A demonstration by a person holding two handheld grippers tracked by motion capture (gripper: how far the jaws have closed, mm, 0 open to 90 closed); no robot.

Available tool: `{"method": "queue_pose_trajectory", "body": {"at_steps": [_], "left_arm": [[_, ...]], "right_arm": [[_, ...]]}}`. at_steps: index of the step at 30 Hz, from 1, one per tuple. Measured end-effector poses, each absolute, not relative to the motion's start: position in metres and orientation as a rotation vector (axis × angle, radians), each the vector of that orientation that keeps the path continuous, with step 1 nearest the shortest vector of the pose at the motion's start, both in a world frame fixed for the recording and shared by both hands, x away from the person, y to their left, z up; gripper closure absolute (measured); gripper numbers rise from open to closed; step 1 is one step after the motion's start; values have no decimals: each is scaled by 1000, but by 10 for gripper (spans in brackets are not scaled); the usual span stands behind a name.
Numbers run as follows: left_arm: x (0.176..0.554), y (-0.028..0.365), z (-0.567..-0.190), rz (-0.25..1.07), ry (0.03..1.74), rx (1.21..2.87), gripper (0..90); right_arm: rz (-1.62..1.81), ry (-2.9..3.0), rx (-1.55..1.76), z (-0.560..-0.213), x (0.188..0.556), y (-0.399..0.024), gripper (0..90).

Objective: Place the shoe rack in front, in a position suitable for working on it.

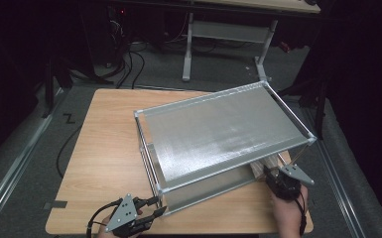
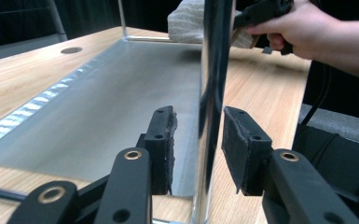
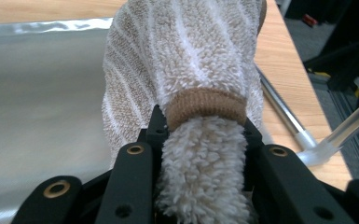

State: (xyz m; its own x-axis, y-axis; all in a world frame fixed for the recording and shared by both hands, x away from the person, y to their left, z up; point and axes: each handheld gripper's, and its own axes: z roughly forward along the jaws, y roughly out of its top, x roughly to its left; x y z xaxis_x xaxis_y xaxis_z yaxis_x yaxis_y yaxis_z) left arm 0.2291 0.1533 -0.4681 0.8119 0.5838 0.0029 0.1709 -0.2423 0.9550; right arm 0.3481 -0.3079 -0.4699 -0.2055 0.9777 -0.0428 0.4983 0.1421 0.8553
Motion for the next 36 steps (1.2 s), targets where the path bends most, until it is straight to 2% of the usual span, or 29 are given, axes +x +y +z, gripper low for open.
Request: {"method": "queue_pose_trajectory", "body": {"at_steps": [3, 7, 15, 21, 28, 36], "left_arm": [[228, 153, -469, 431, 587, 1803, 625], [225, 152, -470, 444, 567, 1824, 661], [224, 153, -472, 454, 583, 1813, 747], [225, 151, -471, 454, 569, 1814, 771], [230, 152, -472, 436, 536, 1816, 800], [234, 151, -472, 418, 527, 1815, 803]], "right_arm": [[932, 1801, 1442, -474, 362, -314, 678], [897, 1795, 1508, -481, 378, -329, 675], [862, 1829, 1520, -489, 389, -329, 662], [857, 1864, 1512, -492, 394, -328, 654], [876, 1905, 1499, -492, 388, -308, 651], [907, 1972, 1429, -495, 370, -265, 649]]}}
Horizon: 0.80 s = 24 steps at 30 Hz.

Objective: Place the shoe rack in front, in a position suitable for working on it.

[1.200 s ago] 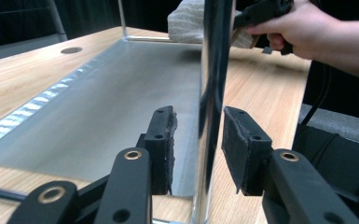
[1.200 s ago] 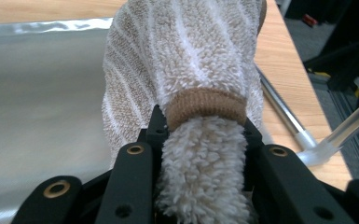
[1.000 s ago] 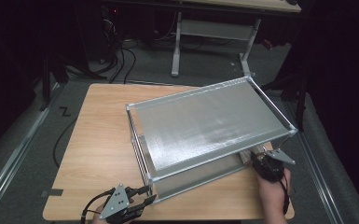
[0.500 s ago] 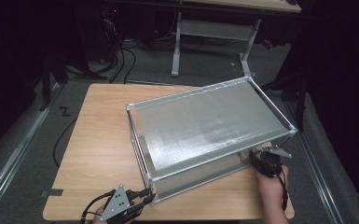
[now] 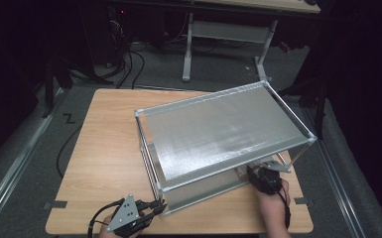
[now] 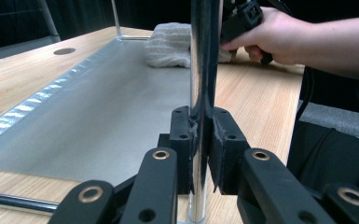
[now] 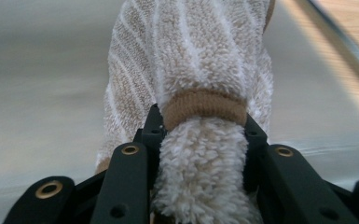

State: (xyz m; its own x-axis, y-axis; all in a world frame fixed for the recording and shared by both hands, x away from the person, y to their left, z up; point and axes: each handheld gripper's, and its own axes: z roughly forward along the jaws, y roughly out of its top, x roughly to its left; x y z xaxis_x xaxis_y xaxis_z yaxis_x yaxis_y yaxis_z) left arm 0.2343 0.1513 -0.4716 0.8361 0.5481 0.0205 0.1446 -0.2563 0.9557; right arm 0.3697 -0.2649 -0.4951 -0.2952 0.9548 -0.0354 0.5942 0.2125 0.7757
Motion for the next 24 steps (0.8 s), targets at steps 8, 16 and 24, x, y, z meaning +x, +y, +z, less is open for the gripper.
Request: {"method": "queue_pose_trajectory", "body": {"at_steps": [8, 16, 24], "left_arm": [[239, 143, -472, 403, 515, 1814, 803], [241, 139, -473, 401, 509, 1813, 802], [242, 138, -473, 396, 504, 1809, 802]], "right_arm": [[940, 2067, 1363, -495, 355, -225, 649], [1008, 2165, 1296, -495, 334, -183, 649], [1043, 2241, 1185, -497, 314, -146, 645]]}}
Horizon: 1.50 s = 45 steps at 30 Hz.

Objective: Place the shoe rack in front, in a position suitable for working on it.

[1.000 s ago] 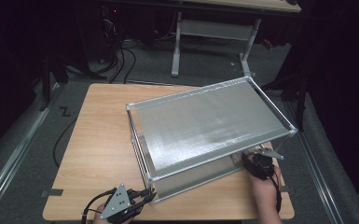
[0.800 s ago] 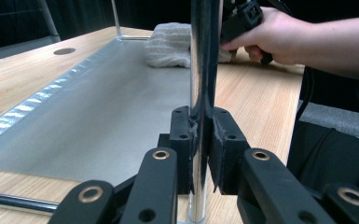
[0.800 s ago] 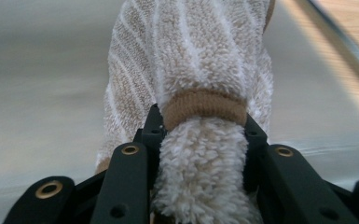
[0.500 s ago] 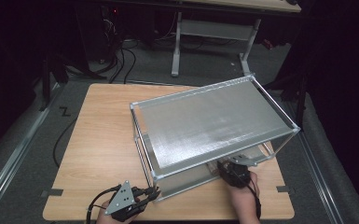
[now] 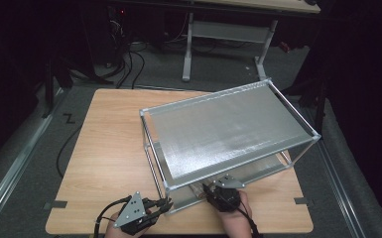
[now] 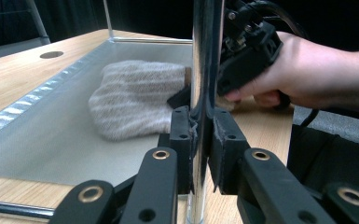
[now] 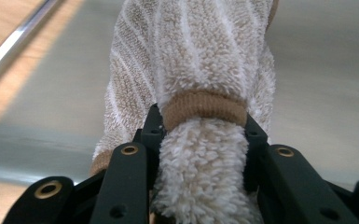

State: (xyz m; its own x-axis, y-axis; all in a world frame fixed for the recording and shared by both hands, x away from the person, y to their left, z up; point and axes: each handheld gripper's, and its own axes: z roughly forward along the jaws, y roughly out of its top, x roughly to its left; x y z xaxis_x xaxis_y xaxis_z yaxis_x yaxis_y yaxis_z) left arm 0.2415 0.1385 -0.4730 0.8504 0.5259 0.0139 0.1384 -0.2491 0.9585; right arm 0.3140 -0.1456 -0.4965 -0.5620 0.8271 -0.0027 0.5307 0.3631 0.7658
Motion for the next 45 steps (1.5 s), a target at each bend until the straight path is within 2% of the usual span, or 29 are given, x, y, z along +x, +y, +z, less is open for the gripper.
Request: {"method": "queue_pose_trajectory", "body": {"at_steps": [13, 19, 29, 45], "left_arm": [[242, 135, -473, 395, 495, 1810, 802], [242, 135, -473, 399, 496, 1816, 802], [242, 135, -472, 399, 496, 1818, 802], [242, 135, -472, 401, 500, 1818, 802]], "right_arm": [[1122, 2333, 1056, -497, 280, -94, 642], [1123, 2326, 1068, -499, 280, -92, 641], [1097, 2270, 1126, -501, 299, -114, 641], [1008, 2144, 1275, -500, 326, -178, 638]]}}
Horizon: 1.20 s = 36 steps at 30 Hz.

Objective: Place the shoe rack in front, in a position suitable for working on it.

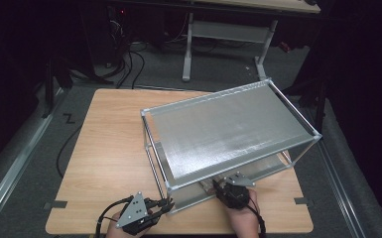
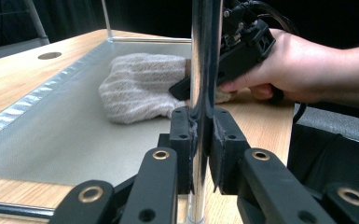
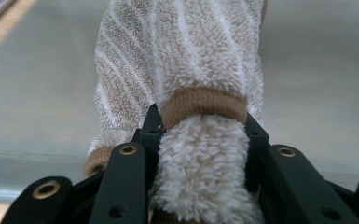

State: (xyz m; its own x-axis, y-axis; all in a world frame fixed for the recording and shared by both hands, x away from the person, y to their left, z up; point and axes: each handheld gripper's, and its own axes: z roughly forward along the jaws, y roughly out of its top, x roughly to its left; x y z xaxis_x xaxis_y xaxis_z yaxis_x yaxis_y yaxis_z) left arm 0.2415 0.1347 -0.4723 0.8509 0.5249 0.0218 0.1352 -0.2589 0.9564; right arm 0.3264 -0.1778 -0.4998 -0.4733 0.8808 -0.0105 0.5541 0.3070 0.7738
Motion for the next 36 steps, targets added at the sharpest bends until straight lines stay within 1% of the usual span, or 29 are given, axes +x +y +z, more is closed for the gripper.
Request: {"method": "queue_pose_trajectory", "body": {"at_steps": [2, 4, 11, 18, 28, 36], "left_arm": [[241, 135, -472, 402, 500, 1819, 802], [241, 135, -472, 404, 498, 1820, 802], [241, 135, -473, 403, 497, 1819, 802], [239, 135, -473, 409, 497, 1816, 803], [235, 139, -473, 427, 509, 1817, 805], [233, 140, -473, 434, 517, 1814, 805]], "right_arm": [[991, 2134, 1240, -500, 331, -187, 638], [987, 2113, 1315, -499, 333, -194, 638], [930, 2030, 1352, -498, 347, -238, 638], [886, 1944, 1427, -497, 358, -272, 636], [853, 1846, 1496, -499, 366, -312, 630], [821, 1801, 1549, -497, 371, -333, 631]]}}
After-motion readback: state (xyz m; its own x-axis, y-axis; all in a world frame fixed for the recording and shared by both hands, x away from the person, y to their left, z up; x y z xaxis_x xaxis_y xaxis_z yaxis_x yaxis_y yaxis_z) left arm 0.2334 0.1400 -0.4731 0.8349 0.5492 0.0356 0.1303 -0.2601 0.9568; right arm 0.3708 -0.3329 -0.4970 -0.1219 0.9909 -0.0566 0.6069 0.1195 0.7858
